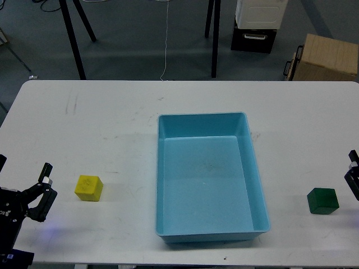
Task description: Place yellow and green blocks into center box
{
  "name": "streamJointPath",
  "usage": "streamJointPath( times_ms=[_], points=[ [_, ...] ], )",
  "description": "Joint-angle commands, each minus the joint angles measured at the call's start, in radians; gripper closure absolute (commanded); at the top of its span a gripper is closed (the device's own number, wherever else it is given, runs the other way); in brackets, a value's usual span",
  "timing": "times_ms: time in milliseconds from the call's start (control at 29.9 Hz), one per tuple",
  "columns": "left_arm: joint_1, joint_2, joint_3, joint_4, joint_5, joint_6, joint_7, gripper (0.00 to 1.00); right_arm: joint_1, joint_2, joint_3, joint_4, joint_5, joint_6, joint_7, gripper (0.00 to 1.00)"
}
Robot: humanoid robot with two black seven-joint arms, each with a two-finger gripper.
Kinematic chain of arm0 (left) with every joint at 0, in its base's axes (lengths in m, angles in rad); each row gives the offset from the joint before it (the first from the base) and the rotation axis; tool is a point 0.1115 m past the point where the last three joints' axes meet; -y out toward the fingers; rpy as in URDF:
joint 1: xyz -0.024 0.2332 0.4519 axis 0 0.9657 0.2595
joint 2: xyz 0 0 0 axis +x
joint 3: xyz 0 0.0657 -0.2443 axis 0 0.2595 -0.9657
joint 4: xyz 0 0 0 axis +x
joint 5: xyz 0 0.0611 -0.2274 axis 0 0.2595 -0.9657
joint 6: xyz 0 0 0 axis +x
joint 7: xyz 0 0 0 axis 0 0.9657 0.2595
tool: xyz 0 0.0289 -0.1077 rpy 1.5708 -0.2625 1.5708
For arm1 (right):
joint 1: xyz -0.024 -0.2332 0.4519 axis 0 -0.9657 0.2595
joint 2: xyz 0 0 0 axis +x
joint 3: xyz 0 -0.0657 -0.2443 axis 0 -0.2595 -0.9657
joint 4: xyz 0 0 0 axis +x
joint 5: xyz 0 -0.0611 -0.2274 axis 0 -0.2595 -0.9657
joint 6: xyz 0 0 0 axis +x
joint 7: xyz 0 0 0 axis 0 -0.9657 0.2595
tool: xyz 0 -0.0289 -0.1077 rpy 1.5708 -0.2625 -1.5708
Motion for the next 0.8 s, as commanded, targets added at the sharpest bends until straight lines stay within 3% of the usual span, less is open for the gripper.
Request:
streamJointPath(
  times_ms=[0,301,468,601,768],
  points=[
    [-0.003,-0.002,-0.004,0.002,0.0,0.0,-0.004,0.0,0.0,0.01,0.016,0.003,0.002,0.0,0.002,0.01],
    [-0.018,-0.002,-0.001,0.002,0.0,0.0,-0.002,0.0,0.011,0.102,0.204,0.075,0.015,0.0,0.004,0.01],
    [-0.021,-0.02,-0.001,0.002,0.0,0.0,-0.004,0.0,0.083,0.087,0.246,0.078,0.015,0.0,-0.015,0.01],
    [-0.032,-0.042,-0.001,0.002,0.0,0.0,-0.002,0.0,0.083,-0.019,0.241,0.118,0.003,-0.012,-0.013,0.01],
    [-0.037,-0.046,-0.001,0.002,0.0,0.0,-0.004,0.0,0.182,-0.208,0.157,0.11,-0.165,-0.202,-0.029,0.01]
  ],
)
